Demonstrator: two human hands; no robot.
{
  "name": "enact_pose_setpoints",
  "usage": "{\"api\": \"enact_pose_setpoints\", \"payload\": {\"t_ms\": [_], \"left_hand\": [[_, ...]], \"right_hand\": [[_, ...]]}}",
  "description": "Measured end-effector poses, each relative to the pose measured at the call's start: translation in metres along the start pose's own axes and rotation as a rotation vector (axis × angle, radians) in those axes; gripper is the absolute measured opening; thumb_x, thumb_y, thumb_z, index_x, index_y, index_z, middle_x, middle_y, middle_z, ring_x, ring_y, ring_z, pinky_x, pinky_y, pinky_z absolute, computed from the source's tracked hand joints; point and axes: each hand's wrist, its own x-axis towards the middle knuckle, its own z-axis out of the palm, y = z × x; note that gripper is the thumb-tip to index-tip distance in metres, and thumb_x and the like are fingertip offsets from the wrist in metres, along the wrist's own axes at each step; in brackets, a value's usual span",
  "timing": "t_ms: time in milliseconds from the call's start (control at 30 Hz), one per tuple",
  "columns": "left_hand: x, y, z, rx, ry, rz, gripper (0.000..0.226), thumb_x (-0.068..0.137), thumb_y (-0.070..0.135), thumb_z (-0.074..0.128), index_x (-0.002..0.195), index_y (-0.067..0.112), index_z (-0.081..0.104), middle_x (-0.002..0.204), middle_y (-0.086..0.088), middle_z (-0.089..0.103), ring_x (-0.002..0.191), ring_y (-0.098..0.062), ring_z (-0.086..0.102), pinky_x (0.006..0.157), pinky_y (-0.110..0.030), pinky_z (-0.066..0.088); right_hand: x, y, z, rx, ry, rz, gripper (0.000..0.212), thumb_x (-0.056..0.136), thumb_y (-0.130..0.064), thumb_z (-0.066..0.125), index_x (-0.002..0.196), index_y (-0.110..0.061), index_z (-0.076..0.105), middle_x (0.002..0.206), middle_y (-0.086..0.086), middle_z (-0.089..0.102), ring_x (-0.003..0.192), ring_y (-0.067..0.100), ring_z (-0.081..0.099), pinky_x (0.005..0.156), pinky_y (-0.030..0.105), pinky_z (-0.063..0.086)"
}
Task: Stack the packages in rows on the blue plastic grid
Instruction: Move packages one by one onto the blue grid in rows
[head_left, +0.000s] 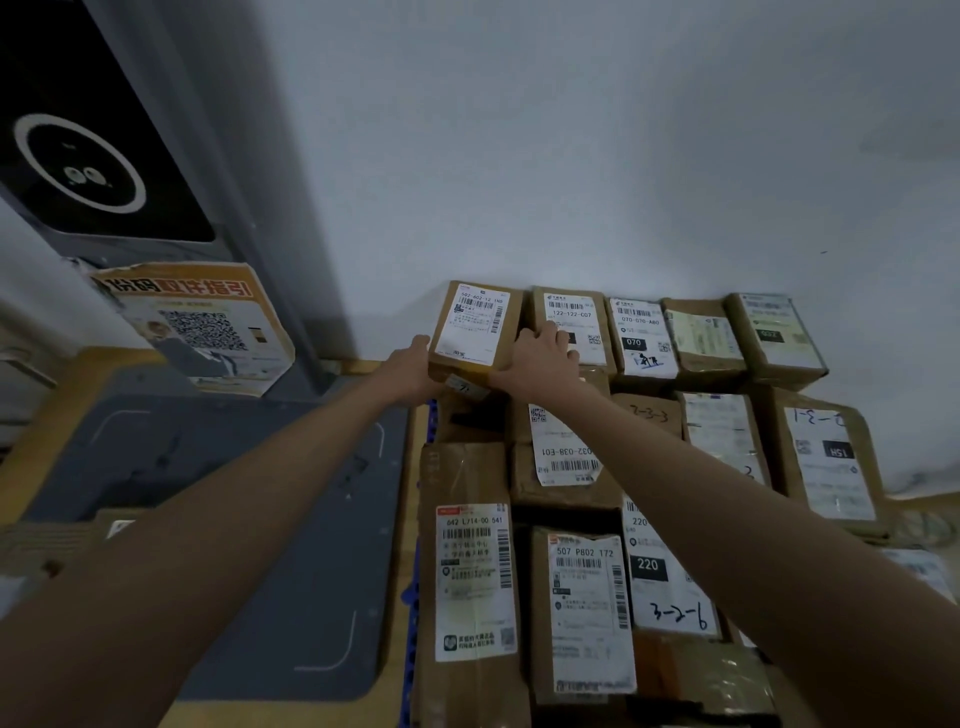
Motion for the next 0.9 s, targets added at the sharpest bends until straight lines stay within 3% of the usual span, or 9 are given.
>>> {"api": "enact_pose_setpoints", "payload": {"t_ms": [200, 400, 567, 700, 800, 900], "left_hand": [[-0.024, -0.006, -0.012, 0.113, -0.039, -0.116, 0.085, 0.082, 0.029, 0.075, 0.147, 0.007, 0.024, 0.139, -0.017, 0.048, 0.120, -0.033, 0.052, 0.081, -0.033, 0.045], [-0.069, -0.003, -0.036, 0.233, -0.091, -0.104, 0.080, 0.082, 0.034, 0.074, 0.147, 0.011, 0.033, 0.144, -0.012, 0.045, 0.124, -0.029, 0.050, 0.095, -0.036, 0.047], [-0.111, -0.004, -0.048, 0.263, -0.083, -0.038, 0.069, 0.087, 0.032, 0.069, 0.145, 0.011, 0.037, 0.145, -0.011, 0.044, 0.127, -0.028, 0.047, 0.102, -0.037, 0.044], [-0.149, -0.013, -0.046, 0.292, -0.093, -0.011, 0.066, 0.087, 0.034, 0.069, 0.142, 0.012, 0.042, 0.142, -0.009, 0.048, 0.125, -0.027, 0.049, 0.102, -0.038, 0.044], [-0.181, -0.030, -0.042, 0.306, -0.128, -0.007, 0.073, 0.084, 0.035, 0.073, 0.144, 0.011, 0.041, 0.144, -0.008, 0.047, 0.127, -0.026, 0.049, 0.102, -0.033, 0.042], [-0.212, -0.053, -0.043, 0.346, -0.163, -0.025, 0.075, 0.082, 0.037, 0.075, 0.144, 0.012, 0.042, 0.143, -0.008, 0.048, 0.126, -0.026, 0.050, 0.102, -0.034, 0.043]], "right_hand": [[-0.029, -0.003, -0.023, -0.012, -0.035, -0.008, 0.050, 0.087, -0.037, 0.064, 0.123, -0.006, 0.050, 0.140, 0.019, 0.036, 0.133, 0.038, 0.029, 0.111, 0.051, 0.030], [-0.073, -0.015, -0.052, -0.032, -0.022, -0.070, 0.063, 0.085, -0.034, 0.066, 0.140, -0.014, 0.043, 0.142, 0.018, 0.037, 0.134, 0.037, 0.030, 0.111, 0.050, 0.031], [-0.121, -0.026, -0.067, -0.002, -0.083, -0.147, 0.064, 0.086, -0.031, 0.069, 0.141, -0.011, 0.043, 0.140, 0.016, 0.042, 0.125, 0.032, 0.044, 0.098, 0.042, 0.045], [-0.163, -0.034, -0.060, -0.037, -0.191, -0.174, 0.064, 0.089, -0.027, 0.066, 0.144, -0.011, 0.038, 0.133, 0.012, 0.052, 0.114, 0.027, 0.053, 0.083, 0.032, 0.046], [-0.191, -0.041, -0.047, -0.072, -0.247, -0.199, 0.066, 0.090, -0.028, 0.066, 0.147, -0.011, 0.036, 0.141, 0.012, 0.047, 0.125, 0.028, 0.048, 0.089, 0.029, 0.039], [-0.215, -0.055, -0.035, -0.113, -0.290, -0.230, 0.071, 0.089, -0.030, 0.068, 0.149, -0.013, 0.034, 0.151, 0.011, 0.037, 0.135, 0.030, 0.041, 0.102, 0.036, 0.040]]}}
